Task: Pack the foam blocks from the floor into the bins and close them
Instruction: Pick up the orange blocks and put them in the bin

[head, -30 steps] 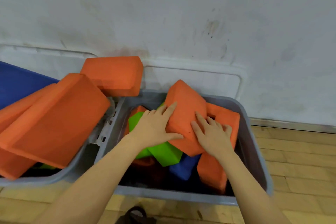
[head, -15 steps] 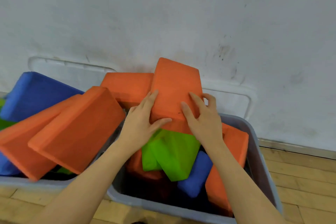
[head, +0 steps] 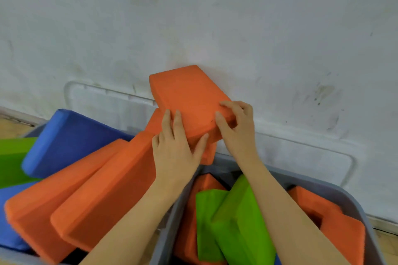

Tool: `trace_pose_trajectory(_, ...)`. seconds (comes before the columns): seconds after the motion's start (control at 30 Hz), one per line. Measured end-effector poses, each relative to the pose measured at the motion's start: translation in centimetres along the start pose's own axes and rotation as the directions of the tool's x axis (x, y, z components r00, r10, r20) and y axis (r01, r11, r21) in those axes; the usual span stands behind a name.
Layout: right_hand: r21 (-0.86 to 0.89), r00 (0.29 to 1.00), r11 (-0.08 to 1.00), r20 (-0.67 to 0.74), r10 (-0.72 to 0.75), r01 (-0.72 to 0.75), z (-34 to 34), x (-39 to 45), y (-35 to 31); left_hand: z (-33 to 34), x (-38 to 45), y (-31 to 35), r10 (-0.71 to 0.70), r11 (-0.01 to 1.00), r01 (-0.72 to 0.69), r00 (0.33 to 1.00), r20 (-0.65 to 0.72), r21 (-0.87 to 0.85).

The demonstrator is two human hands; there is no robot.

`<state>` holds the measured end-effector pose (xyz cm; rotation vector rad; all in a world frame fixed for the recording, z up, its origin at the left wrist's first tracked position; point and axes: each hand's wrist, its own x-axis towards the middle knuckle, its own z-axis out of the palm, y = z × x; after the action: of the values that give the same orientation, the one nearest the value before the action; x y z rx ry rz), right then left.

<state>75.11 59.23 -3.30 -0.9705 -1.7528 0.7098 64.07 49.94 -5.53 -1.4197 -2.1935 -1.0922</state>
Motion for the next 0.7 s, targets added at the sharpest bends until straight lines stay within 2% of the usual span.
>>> trace_pose_trajectory(0.1,0.019,0.996,0.996,0.019,-0.085,0.085,-0.7,1.1,1.4,1.2,-0.3,-0.5,0.129,0.978,-0.133,0.991,0.035,0.159)
trace_pose_trajectory(0.2,-0.036,0.99,0.995,0.111,-0.09,0.095,-0.2,0.8,2.9,2.5,-1.2,-0.7,0.093,0.97,-0.117,0.988,0.121,0.211)
trace_pose_trajectory(0.3,-0.17,0.99,0.985,0.129,0.062,-0.04,0.4,-0.5,4.3,3.3,-2.0,-0.6,0.09,0.954,-0.142,0.975,0.201,0.262)
trace_pose_trajectory(0.37,-0.233,0.984,0.959,0.043,0.173,-0.158,-0.1,-1.5,4.8,3.5,-2.0,-0.4,0.085,0.949,-0.142,0.975,0.205,0.281)
trace_pose_trajectory(0.43,-0.185,0.972,0.955,-0.012,0.234,-0.232,-0.7,-2.6,5.0,3.5,-2.1,-0.2,0.086,0.946,-0.145,0.974,0.208,0.288)
trace_pose_trajectory(0.53,-0.094,0.956,0.955,0.054,0.288,-0.282,-0.6,-3.6,4.8,3.5,-2.5,-0.5,0.137,0.951,-0.188,0.968,0.209,0.247)
trace_pose_trajectory(0.7,-0.067,0.988,0.986,0.029,0.154,-0.152,1.0,-2.9,4.4,3.9,-2.9,-1.0,0.197,0.968,-0.21,0.975,0.1,0.141)
